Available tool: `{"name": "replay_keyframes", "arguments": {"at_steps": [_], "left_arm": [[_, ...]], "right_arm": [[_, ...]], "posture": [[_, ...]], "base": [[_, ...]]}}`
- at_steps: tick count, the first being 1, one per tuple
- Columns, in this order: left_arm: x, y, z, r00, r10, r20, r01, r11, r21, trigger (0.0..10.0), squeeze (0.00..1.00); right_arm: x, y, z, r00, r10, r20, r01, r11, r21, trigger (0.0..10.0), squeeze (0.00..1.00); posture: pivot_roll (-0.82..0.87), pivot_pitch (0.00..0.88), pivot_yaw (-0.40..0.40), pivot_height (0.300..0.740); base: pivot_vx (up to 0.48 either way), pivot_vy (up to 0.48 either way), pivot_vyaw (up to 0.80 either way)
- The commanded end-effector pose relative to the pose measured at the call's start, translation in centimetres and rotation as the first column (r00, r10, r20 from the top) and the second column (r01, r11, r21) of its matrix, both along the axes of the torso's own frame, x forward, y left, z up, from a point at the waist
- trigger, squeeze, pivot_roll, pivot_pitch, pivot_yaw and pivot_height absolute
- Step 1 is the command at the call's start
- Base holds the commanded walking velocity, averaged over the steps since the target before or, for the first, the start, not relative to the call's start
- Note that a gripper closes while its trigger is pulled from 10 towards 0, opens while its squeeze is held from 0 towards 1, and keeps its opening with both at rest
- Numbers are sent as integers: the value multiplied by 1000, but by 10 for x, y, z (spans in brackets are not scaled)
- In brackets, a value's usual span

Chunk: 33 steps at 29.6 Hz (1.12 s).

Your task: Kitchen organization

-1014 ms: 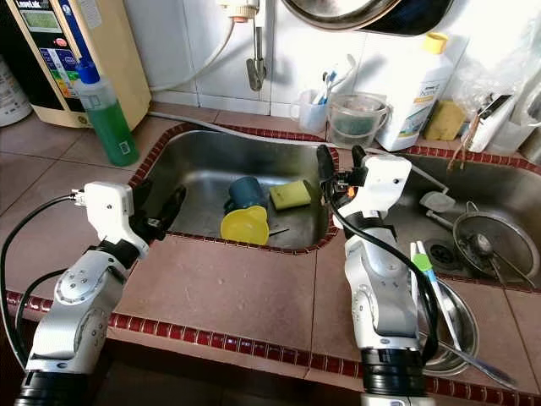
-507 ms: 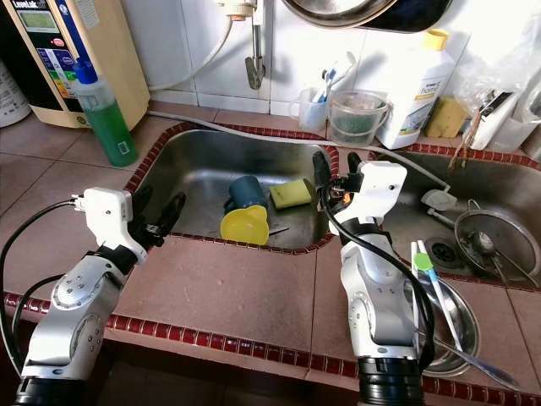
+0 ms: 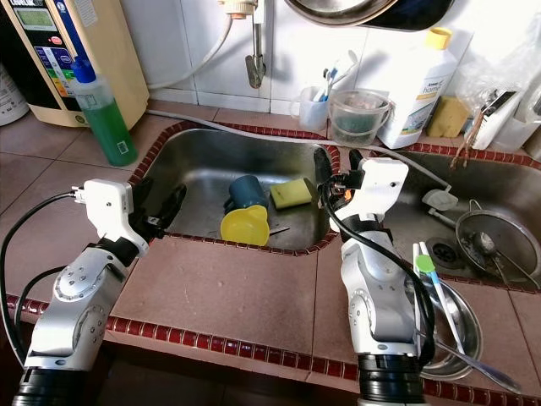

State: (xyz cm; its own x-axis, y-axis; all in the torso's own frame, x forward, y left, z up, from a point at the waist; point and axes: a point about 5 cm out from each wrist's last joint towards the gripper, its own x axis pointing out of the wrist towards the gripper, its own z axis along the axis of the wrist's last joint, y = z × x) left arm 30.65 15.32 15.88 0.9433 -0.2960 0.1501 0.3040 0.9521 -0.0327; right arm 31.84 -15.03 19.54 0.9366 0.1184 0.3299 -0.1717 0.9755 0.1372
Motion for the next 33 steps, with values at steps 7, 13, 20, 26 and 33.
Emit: {"name": "replay_keyframes", "arguments": {"at_steps": [7,13,20,26,33], "left_arm": [[6,4,0,999,50,9,-50,999,6,10000,0],[6,2,-4,998,67,-5,-67,998,10,10000,0],[7,-2,-7,997,71,-12,-71,997,1,10000,0],[9,-5,-5,998,66,-7,-66,998,2,10000,0],[10,-4,-4,998,66,-3,-66,998,2,10000,0]], "right_arm": [[-2,-1,-1,1000,-31,3,31,1000,-2,10000,0],[-11,-3,-12,997,-69,-17,69,997,-43,10000,0],[-14,-7,-13,995,-99,-18,97,993,-69,10000,0],[-12,-8,-10,994,-105,-16,104,993,-52,10000,980],[-15,-12,-12,990,-136,-20,135,989,-52,10000,1000]], "posture": [[-144,20,19,740],[-150,11,28,740],[-161,1,33,740],[-163,2,31,740],[-165,8,36,740]], "base": [[0,0,0],[0,0,0],[0,0,0],[0,0,0],[0,0,0]]}}
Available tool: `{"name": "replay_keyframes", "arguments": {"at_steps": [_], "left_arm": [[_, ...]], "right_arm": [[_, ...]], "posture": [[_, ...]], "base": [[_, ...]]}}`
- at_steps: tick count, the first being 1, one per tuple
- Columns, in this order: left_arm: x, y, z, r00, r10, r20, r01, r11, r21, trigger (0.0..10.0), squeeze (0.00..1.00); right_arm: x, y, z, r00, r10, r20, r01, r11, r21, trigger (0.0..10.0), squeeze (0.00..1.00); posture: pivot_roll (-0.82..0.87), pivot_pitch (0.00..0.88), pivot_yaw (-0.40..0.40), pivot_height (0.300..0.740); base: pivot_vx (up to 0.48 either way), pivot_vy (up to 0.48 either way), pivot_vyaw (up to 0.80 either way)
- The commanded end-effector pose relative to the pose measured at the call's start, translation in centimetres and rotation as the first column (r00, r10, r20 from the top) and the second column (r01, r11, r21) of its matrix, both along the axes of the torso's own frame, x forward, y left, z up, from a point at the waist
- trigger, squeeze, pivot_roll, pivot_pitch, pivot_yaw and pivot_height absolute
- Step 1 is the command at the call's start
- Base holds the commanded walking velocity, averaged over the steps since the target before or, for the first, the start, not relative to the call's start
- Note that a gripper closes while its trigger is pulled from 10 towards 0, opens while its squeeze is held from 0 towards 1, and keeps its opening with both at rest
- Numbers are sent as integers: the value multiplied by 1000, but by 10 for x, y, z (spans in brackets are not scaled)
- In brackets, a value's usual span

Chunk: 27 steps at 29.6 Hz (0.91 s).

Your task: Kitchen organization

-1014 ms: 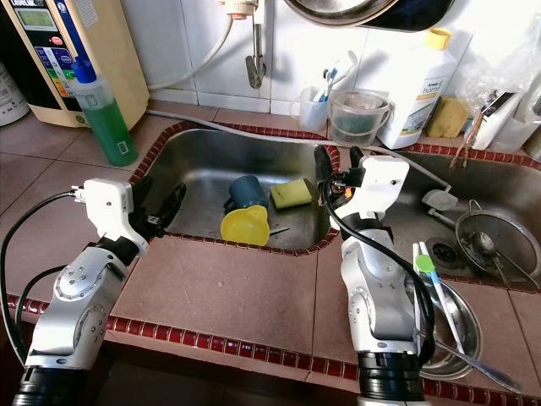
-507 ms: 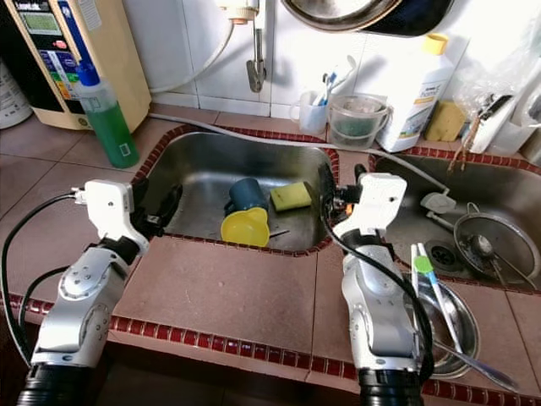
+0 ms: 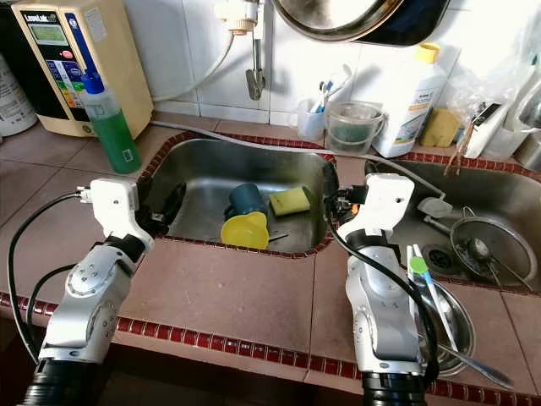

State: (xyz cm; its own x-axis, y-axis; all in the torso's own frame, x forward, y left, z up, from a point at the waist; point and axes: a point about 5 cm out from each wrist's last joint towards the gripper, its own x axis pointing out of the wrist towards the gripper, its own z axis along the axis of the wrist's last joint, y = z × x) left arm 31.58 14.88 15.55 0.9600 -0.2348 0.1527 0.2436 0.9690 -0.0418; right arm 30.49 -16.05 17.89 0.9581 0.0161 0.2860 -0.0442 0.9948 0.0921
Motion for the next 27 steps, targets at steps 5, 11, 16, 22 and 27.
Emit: {"name": "replay_keyframes", "arguments": {"at_steps": [5,11,16,22,27], "left_arm": [[2,1,0,1000,5,-1,-5,1000,15,10000,0],[1,2,0,1000,7,-2,-7,1000,17,10000,0],[-1,3,-1,1000,11,-3,-11,1000,21,10000,0],[-2,5,0,1000,17,-1,-17,1000,23,10000,0],[-3,8,2,1000,27,3,-27,999,26,10000,0]], "right_arm": [[-2,-1,6,1000,-14,23,14,1000,-11,10000,0],[0,-2,7,1000,4,19,-5,1000,13,10000,1000],[1,-4,6,1000,-14,19,14,1000,-11,10000,0],[2,-7,7,1000,-21,19,22,1000,-23,10000,0],[2,-8,6,1000,-19,18,20,999,-35,10000,0]], "posture": [[-163,11,36,740],[-155,5,30,740],[-147,7,28,740],[-138,11,25,740],[-136,14,24,740]], "base": [[0,0,0],[0,0,0],[0,0,0],[0,0,0],[0,0,0]]}}
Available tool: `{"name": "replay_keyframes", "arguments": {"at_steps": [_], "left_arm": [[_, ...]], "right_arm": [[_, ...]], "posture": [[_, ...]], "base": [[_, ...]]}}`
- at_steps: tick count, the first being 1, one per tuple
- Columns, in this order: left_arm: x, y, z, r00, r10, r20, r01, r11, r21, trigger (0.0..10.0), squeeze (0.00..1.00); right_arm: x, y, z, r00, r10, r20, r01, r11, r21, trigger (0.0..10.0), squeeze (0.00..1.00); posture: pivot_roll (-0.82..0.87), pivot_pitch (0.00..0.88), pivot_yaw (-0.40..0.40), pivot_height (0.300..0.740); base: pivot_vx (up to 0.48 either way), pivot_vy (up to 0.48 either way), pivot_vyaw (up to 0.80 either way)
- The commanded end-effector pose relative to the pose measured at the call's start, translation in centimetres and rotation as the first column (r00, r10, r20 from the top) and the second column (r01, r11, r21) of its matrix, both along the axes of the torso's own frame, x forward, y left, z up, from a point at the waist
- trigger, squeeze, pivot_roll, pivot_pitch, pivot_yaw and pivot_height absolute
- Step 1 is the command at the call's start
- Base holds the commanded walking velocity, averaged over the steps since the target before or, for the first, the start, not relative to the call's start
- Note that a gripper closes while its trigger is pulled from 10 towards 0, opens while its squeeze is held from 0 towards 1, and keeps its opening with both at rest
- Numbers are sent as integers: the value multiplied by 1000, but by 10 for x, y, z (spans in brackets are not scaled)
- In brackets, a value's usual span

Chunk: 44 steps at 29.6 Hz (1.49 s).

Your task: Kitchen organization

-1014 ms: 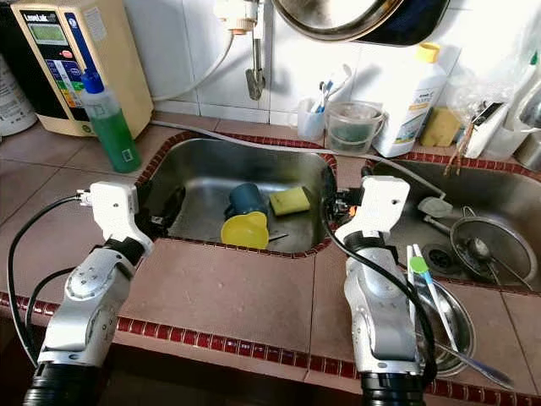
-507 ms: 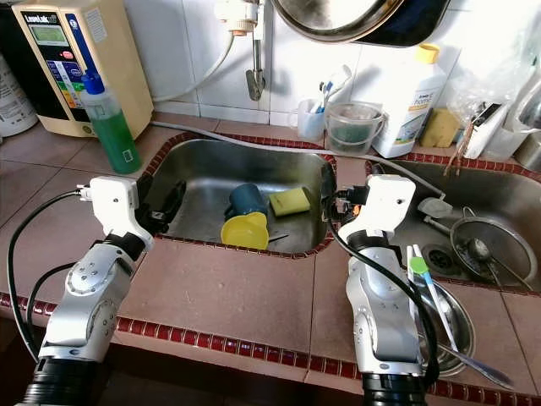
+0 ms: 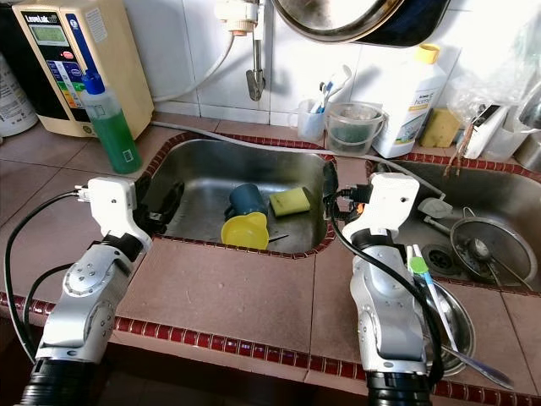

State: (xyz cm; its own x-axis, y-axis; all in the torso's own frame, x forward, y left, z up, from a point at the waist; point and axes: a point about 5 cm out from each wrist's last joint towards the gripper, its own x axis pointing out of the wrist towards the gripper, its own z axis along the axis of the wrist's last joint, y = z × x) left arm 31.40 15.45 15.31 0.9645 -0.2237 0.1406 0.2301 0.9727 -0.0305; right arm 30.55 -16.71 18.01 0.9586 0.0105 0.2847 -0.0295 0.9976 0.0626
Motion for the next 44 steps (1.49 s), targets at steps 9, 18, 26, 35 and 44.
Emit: {"name": "replay_keyframes", "arguments": {"at_steps": [9,18,26,35,44], "left_arm": [[0,6,10,999,19,29,-20,1000,21,10000,0],[0,7,12,999,16,30,-17,999,27,10000,0],[-1,8,12,999,19,30,-20,999,27,10000,0],[-2,8,12,999,19,27,-19,1000,22,10000,0],[-1,9,15,999,17,33,-18,1000,21,10000,0]], "right_arm": [[3,-4,7,1000,-15,22,15,1000,-19,10000,0],[4,-7,6,1000,-19,19,19,999,-26,10000,0],[5,-7,6,1000,-19,19,20,999,-30,10000,0],[5,-6,5,1000,-13,18,13,1000,-28,10000,0],[4,-5,4,1000,-10,18,10,1000,-29,10000,0]], "posture": [[-131,21,26,740],[-121,26,24,740],[-118,23,24,740],[-114,14,24,740],[-116,16,27,740]], "base": [[0,0,0],[0,0,0],[0,0,0],[0,0,0],[0,0,0]]}}
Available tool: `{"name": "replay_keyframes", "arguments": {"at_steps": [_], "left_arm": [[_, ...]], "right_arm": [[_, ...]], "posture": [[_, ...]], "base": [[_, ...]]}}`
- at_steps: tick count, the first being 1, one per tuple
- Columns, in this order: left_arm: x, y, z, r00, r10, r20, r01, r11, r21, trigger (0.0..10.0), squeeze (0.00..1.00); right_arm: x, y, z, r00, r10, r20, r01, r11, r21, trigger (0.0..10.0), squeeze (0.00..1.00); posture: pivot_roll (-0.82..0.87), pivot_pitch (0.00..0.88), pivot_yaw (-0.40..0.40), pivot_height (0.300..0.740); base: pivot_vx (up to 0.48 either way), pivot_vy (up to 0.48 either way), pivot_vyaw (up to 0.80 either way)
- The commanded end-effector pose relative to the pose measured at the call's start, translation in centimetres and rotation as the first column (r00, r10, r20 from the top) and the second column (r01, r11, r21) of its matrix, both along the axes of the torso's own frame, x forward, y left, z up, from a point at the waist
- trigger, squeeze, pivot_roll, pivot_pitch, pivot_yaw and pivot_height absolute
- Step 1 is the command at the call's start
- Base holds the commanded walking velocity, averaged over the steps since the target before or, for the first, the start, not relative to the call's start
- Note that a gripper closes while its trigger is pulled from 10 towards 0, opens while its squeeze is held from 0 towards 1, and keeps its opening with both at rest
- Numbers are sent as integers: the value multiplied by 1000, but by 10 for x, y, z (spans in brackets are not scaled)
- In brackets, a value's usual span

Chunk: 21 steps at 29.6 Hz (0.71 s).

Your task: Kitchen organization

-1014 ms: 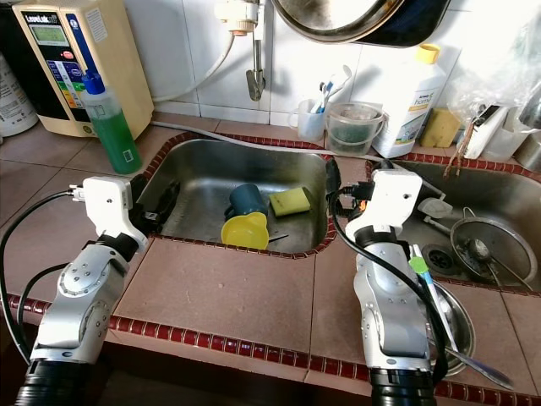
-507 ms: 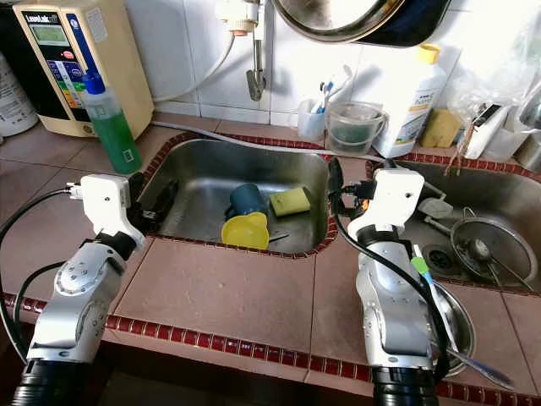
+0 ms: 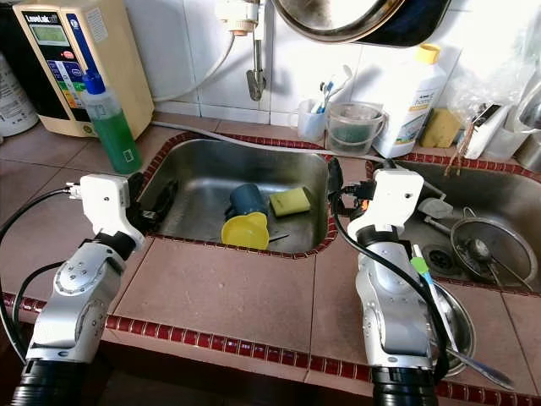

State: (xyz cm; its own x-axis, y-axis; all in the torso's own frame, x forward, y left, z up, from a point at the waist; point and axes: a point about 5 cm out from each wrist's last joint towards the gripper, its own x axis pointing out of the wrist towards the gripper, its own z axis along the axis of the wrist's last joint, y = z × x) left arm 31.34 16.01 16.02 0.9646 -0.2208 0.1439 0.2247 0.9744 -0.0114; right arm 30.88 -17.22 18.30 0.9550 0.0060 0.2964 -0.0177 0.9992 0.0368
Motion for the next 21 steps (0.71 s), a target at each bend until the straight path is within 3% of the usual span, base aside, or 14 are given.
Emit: {"name": "replay_keyframes", "arguments": {"at_steps": [1,21], "left_arm": [[-1,3,8,1000,12,26,-12,1000,3,10000,0],[-2,5,9,1000,22,20,-22,1000,-2,10000,0]], "right_arm": [[1,0,1,1000,2,5,-2,1000,-4,10000,0],[0,-3,2,1000,-9,7,9,1000,-5,10000,0]], "posture": [[-116,16,27,740],[-121,33,29,740]], "base": [[0,0,0],[0,0,0]]}}
